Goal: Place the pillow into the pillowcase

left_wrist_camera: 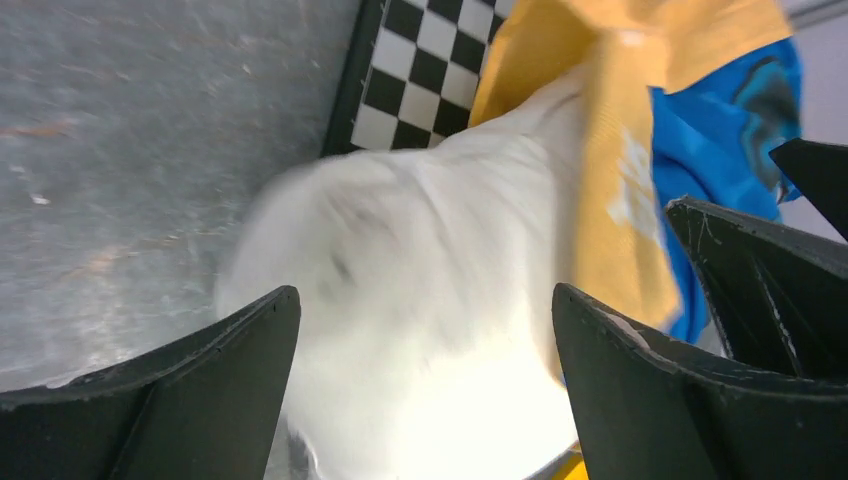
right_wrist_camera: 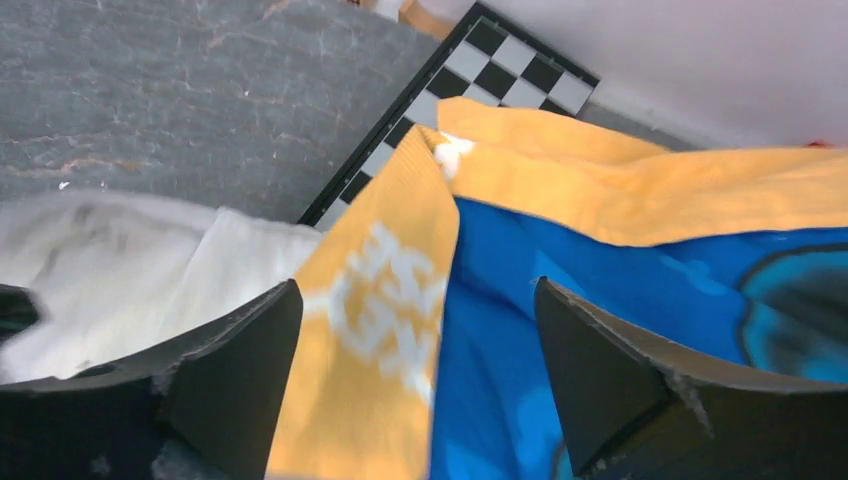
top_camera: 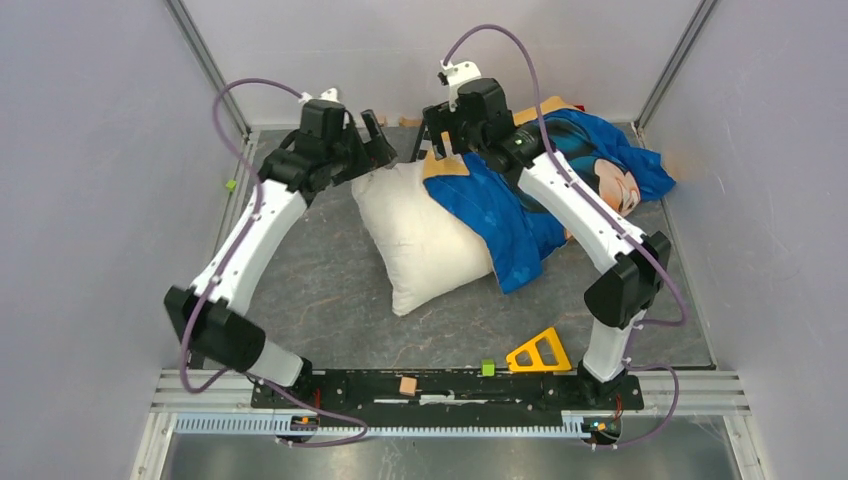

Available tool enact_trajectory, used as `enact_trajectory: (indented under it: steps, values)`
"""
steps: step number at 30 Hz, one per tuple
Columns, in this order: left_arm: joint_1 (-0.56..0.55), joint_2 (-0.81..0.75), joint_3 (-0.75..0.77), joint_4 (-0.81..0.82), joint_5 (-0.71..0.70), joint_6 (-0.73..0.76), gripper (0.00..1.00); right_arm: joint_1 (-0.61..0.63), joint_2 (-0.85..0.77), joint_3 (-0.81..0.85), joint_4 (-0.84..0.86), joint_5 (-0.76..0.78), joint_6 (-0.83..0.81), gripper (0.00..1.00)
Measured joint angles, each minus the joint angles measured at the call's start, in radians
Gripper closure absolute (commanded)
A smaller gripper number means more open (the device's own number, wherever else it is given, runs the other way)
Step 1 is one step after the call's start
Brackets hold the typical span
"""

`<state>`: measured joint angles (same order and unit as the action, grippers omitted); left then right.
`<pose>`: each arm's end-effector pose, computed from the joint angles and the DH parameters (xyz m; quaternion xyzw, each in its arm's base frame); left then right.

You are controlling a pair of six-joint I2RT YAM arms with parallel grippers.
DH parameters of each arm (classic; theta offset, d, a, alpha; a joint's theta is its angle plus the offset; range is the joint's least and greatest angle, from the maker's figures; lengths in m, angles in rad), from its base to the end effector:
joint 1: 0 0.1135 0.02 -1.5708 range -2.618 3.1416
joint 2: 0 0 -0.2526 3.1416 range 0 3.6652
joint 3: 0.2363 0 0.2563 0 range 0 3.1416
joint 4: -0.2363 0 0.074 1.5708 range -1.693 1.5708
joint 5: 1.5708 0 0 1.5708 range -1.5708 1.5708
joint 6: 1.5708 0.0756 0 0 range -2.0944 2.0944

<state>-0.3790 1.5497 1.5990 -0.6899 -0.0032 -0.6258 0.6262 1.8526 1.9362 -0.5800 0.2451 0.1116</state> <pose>0.3536 -0.1406 0.3488 -0.1107 0.8869 -0.2147 0.3938 0.3860 0.2565 0.3666 -0.1565 0.8406 0.0852 0.5116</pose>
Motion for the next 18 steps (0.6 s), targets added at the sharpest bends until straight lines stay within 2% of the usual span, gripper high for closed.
enact_trajectory:
  steps: [3, 9, 15, 18]
  values:
    - [0.01, -0.132, -0.055, 0.01, -0.073, 0.016, 0.0, 0.008, -0.057, -0.01, 0.03, 0.002, -0.01, 0.02]
    - [0.024, -0.361, -0.237, 0.046, -0.115, 0.021, 0.0, 0.036, -0.284, -0.193, 0.085, 0.01, -0.021, 0.02]
    - [0.024, -0.396, -0.526, 0.106, -0.013, -0.002, 0.0, 0.138, -0.482, -0.515, 0.131, 0.064, -0.026, 0.02]
    - [0.024, -0.397, -0.65, 0.176, 0.067, -0.027, 0.0, 0.182, -0.518, -0.633, 0.137, 0.086, -0.027, 0.02]
